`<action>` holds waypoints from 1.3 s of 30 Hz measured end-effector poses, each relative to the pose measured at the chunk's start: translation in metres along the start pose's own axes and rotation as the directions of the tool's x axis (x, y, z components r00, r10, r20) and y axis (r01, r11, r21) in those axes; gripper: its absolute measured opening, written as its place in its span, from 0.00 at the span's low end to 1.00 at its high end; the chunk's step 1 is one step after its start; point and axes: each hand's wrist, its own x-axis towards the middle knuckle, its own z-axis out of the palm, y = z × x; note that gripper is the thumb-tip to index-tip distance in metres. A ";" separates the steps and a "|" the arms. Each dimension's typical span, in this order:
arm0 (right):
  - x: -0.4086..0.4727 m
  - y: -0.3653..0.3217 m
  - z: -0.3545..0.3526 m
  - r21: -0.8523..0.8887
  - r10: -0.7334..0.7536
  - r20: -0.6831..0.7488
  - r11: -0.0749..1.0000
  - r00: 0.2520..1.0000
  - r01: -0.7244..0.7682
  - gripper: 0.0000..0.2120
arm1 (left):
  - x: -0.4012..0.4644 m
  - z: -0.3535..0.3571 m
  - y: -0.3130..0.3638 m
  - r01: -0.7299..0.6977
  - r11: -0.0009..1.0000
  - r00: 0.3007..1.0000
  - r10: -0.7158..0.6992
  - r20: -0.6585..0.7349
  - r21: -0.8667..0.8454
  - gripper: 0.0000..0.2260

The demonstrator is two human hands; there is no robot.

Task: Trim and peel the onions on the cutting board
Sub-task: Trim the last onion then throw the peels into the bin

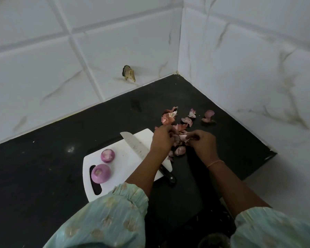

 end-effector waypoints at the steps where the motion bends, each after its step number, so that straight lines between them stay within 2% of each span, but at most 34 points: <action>1: 0.000 -0.001 -0.005 0.070 0.061 -0.005 0.996 0.998 -0.061 0.07 | 0.001 -0.002 0.001 0.020 0.998 1.000 -0.021 -0.019 -0.056 0.07; 3: -0.003 -0.002 -0.012 0.244 0.162 -0.006 0.957 0.987 -0.155 0.07 | 0.001 -0.009 0.004 0.051 0.977 0.997 -0.063 -0.053 -0.208 0.06; 5: -0.007 -0.007 -0.019 0.462 0.253 0.012 0.856 0.967 -0.229 0.14 | -0.002 -0.013 0.013 0.084 0.922 0.992 -0.112 -0.053 -0.378 0.06; 6: -0.008 -0.008 -0.022 0.595 0.296 0.055 0.757 0.954 -0.269 0.17 | -0.005 -0.011 0.020 0.113 0.873 0.989 -0.143 -0.030 -0.474 0.07; 8: -0.009 -0.013 -0.022 0.798 0.371 0.221 0.463 0.902 -0.386 0.18 | -0.014 -0.007 0.032 0.214 0.702 0.972 -0.221 0.077 -0.679 0.07; 11: -0.015 -0.011 -0.030 0.887 0.425 0.402 0.038 0.811 -0.460 0.19 | -0.032 0.012 0.056 0.362 0.397 0.925 -0.261 0.275 -0.843 0.09; 12: -0.019 -0.011 -0.035 0.892 0.429 0.429 -0.062 0.795 -0.448 0.18 | -0.039 0.017 0.064 0.386 0.323 0.915 -0.254 0.314 -0.864 0.09; 13: -0.025 -0.013 -0.041 0.895 0.438 0.435 -0.114 0.787 -0.431 0.14 | -0.047 0.022 0.071 0.397 0.259 0.910 -0.238 0.341 -0.880 0.09; 15: -0.038 -0.015 -0.060 0.917 0.453 0.392 -0.119 0.801 -0.381 0.11 | -0.064 0.034 0.088 0.409 0.193 0.905 -0.209 0.370 -0.892 0.10; 18: -0.067 -0.008 -0.089 0.942 0.513 0.311 -0.056 0.800 -0.331 0.10 | -0.089 0.055 0.105 0.428 0.175 0.902 -0.152 0.405 -0.887 0.13; 20: -0.089 0.007 -0.106 0.951 0.543 0.286 -0.060 0.790 -0.302 0.11 | -0.108 0.075 0.114 0.458 0.186 0.888 -0.133 0.440 -0.869 0.13; 22: -0.116 0.031 -0.119 0.958 0.581 0.279 -0.108 0.765 -0.267 0.16 | -0.133 0.102 0.123 0.512 0.213 0.859 -0.135 0.494 -0.833 0.10; 25: -0.155 0.077 -0.128 0.956 0.633 0.289 -0.234 0.718 -0.179 0.22 | -0.171 0.151 0.127 0.591 0.226 0.807 -0.168 0.566 -0.775 0.08; 27: -0.183 0.115 -0.130 0.954 0.706 0.287 -0.273 0.648 -0.124 0.21 | -0.195 0.199 0.118 0.665 0.225 0.747 -0.198 0.635 -0.712 0.09; 28: -0.199 0.136 -0.126 0.960 0.759 0.273 -0.257 0.591 -0.113 0.19 | -0.207 0.221 0.110 0.711 0.225 0.703 -0.206 0.680 -0.667 0.09; 31: -0.250 0.210 -0.104 0.970 0.885 0.227 -0.169 0.407 -0.175 0.13 | -0.248 0.290 0.082 0.860 0.176 0.509 -0.252 0.823 -0.478 0.16; 34: -0.295 0.275 -0.070 0.937 0.915 0.296 -0.222 0.274 -0.271 0.14 | -0.284 0.336 0.049 0.943 0.179 0.329 -0.364 0.872 -0.281 0.18; 36: -0.320 0.311 -0.050 0.910 0.913 0.345 -0.269 0.218 -0.317 0.17 | -0.303 0.359 0.027 0.965 0.163 0.258 -0.415 0.873 -0.207 0.13; 39: -0.342 0.353 -0.020 0.884 0.922 0.360 -0.288 0.142 -0.369 0.18 | -0.317 0.392 -0.003 0.964 0.229 0.239 -0.536 0.810 -0.133 0.07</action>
